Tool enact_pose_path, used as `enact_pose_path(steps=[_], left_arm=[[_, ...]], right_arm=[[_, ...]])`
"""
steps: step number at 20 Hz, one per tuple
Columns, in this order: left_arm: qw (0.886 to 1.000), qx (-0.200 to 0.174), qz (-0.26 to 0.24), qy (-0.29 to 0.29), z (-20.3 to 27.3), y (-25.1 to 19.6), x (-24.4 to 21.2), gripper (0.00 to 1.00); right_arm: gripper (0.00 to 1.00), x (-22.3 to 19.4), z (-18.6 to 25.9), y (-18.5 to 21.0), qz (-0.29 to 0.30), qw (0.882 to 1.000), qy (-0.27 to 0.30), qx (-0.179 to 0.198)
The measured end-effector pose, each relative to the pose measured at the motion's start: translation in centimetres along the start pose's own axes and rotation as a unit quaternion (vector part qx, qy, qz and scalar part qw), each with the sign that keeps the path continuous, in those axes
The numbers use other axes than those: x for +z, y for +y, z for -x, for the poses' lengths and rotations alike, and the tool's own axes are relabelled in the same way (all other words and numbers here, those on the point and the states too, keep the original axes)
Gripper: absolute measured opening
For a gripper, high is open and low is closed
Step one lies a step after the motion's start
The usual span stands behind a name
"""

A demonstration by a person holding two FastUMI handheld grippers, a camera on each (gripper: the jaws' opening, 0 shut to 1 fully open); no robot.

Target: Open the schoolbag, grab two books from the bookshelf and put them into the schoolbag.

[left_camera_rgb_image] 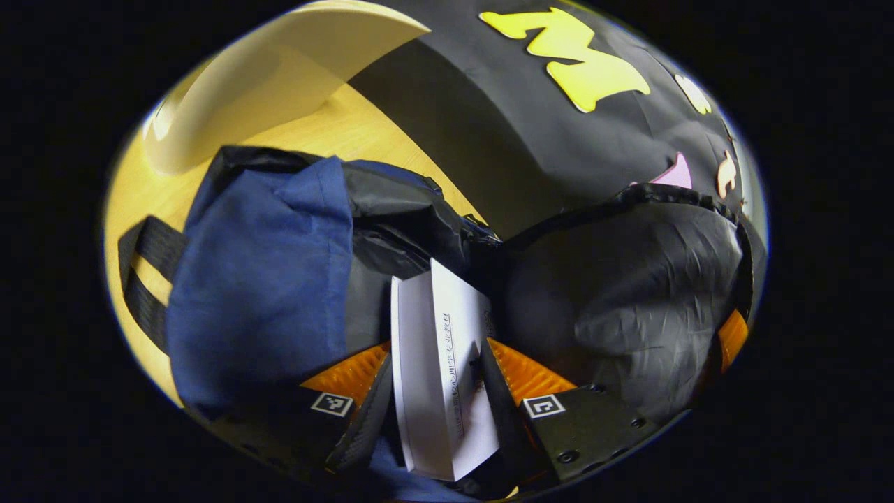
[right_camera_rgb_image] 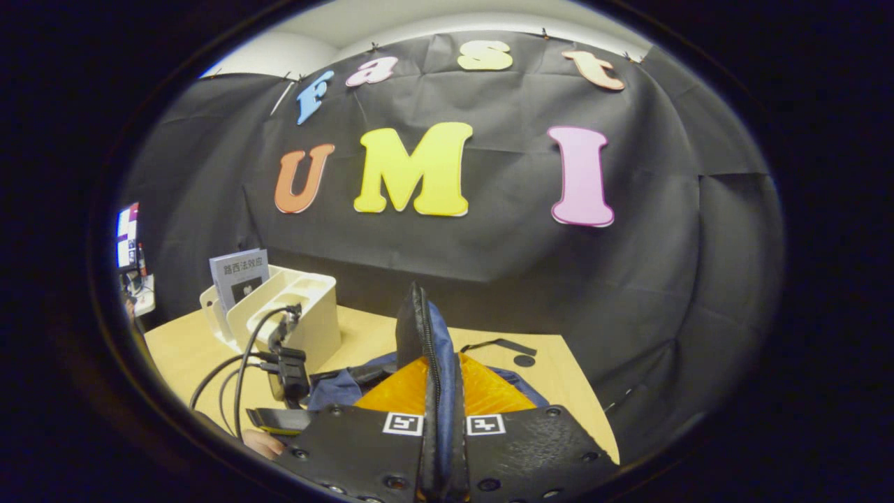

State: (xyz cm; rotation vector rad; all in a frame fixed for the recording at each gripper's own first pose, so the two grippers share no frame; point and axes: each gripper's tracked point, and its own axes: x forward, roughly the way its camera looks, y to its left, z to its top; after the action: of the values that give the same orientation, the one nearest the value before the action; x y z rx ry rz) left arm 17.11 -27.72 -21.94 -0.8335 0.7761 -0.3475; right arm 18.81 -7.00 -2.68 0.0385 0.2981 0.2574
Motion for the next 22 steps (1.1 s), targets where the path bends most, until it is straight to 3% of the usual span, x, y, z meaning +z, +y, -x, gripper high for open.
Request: enact_pose_path(steps=[3, 4, 5, 9, 17, 22], left_arm=[[0.997, 0.031, -0.064, -0.005, 1.3, 1.6, 0.9, 0.74], [0.995, 0.042, -0.090, -0.013, 2.4, 2.2, 1.5, 0.83], [0.991, 0.054, -0.118, -0.020, 3.0, 2.8, 1.8, 0.74], [0.972, 0.092, -0.212, -0.034, 5.1, 5.1, 2.6, 0.78], [0.955, 0.113, -0.259, -0.087, 11.8, 8.8, 6.5, 0.78], [0.924, 0.162, -0.307, -0.160, 18.0, 12.5, 11.7, 0.78]], right_arm=[[0.08, -0.5, 0.2, -0.8, -0.009, 1.000, 0.003, -0.008], [0.08, -0.9, 0.2, -0.9, -0.009, 1.000, 0.004, -0.009], [0.08, -1.0, 0.2, -0.8, -0.010, 1.000, 0.004, -0.009], [0.08, -1.8, -0.1, -0.6, 0.012, 1.000, 0.008, -0.013], [0.08, -3.3, -0.4, -0.7, 0.019, 0.999, 0.019, -0.023], [0.08, -4.2, -0.6, -0.5, 0.026, 0.999, 0.027, -0.031]])
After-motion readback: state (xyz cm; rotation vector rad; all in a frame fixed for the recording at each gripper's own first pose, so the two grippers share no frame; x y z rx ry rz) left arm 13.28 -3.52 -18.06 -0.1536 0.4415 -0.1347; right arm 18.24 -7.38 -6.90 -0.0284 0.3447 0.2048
